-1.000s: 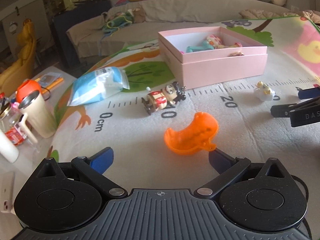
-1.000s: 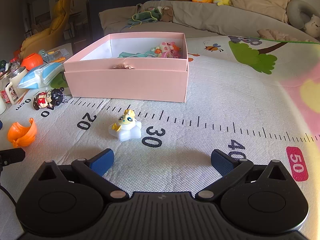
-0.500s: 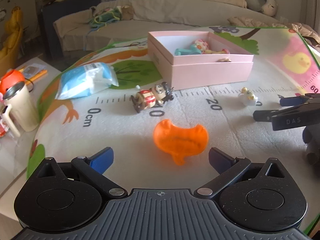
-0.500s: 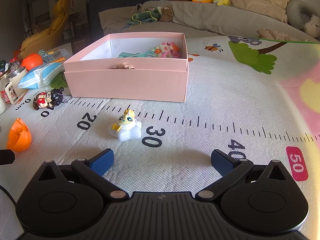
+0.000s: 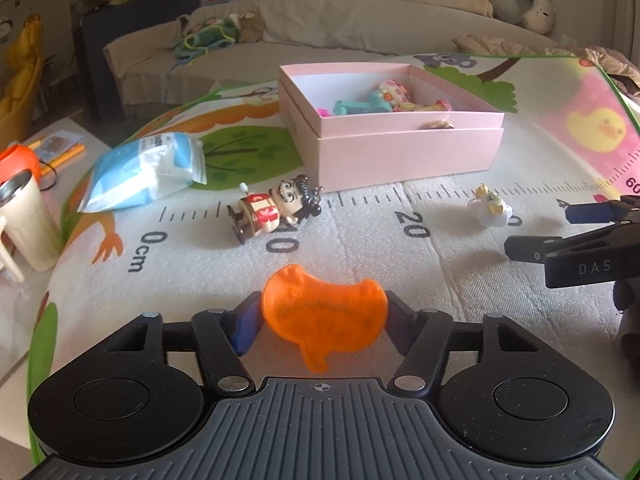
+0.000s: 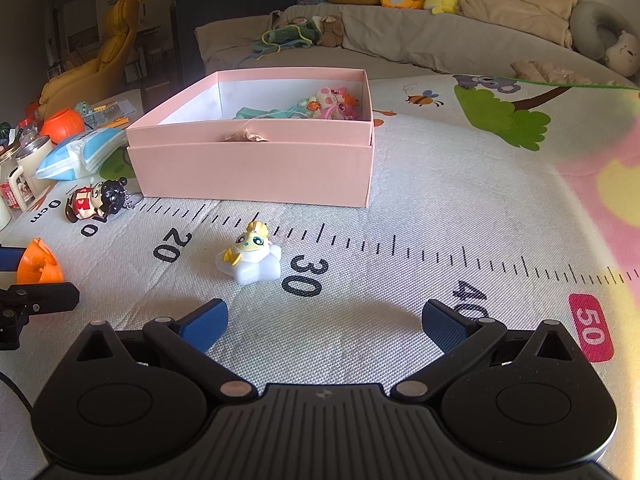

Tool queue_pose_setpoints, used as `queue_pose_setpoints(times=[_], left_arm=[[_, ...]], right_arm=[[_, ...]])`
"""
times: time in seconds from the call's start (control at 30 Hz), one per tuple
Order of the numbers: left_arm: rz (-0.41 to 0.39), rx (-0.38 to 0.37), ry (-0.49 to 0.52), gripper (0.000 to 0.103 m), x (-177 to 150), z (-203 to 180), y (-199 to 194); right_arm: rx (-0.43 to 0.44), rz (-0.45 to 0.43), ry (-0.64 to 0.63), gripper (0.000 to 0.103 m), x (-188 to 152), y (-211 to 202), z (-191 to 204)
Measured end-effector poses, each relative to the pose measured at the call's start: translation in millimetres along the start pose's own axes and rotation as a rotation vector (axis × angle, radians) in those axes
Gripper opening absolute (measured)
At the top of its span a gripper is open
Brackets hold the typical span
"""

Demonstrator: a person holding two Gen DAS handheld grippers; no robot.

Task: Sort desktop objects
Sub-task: 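Lower the left gripper onto the orange toy and close it, then grasp the white duck figurine with the right gripper, then carry the orange toy and duck over the pink box and release both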

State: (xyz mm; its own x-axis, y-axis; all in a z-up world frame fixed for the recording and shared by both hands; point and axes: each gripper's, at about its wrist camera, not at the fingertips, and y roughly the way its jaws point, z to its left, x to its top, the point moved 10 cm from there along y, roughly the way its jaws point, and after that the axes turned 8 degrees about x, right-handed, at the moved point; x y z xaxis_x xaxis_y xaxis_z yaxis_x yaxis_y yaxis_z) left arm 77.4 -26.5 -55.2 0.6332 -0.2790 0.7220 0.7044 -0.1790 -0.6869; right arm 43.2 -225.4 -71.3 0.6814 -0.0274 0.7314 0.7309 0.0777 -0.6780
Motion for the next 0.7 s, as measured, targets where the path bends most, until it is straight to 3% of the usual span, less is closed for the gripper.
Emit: queue_pose_setpoints(times=[0.13, 0.27, 0.37, 0.53, 0.6, 0.7], left_arm=[[-0.023, -0.019, 0.005, 0.066, -6, 3, -13], [-0.046, -0.028, -0.009, 0.066, -10, 5, -22], [-0.042, -0.038, -0.025, 0.066, -14, 6, -25], [-0.039, -0.032, -0.023, 0.066, -22, 8, -31], [-0.051, -0.026, -0.022, 0.066, -20, 10, -35], [-0.076, -0.028, -0.029, 0.066, -12, 14, -44]], right_arm=[[0.062, 0.025, -0.089, 0.099, 1, -18, 23], [0.055, -0.015, -0.221, 0.092, 23, -32, 39], [0.071, 0.021, -0.244, 0.077, 35, -18, 45], [0.100, 0.140, -0.191, 0.042, 31, 22, 48], [0.102, 0.130, -0.189, 0.036, 30, 19, 49], [0.119, 0.106, -0.212, 0.036, 31, -10, 54]])
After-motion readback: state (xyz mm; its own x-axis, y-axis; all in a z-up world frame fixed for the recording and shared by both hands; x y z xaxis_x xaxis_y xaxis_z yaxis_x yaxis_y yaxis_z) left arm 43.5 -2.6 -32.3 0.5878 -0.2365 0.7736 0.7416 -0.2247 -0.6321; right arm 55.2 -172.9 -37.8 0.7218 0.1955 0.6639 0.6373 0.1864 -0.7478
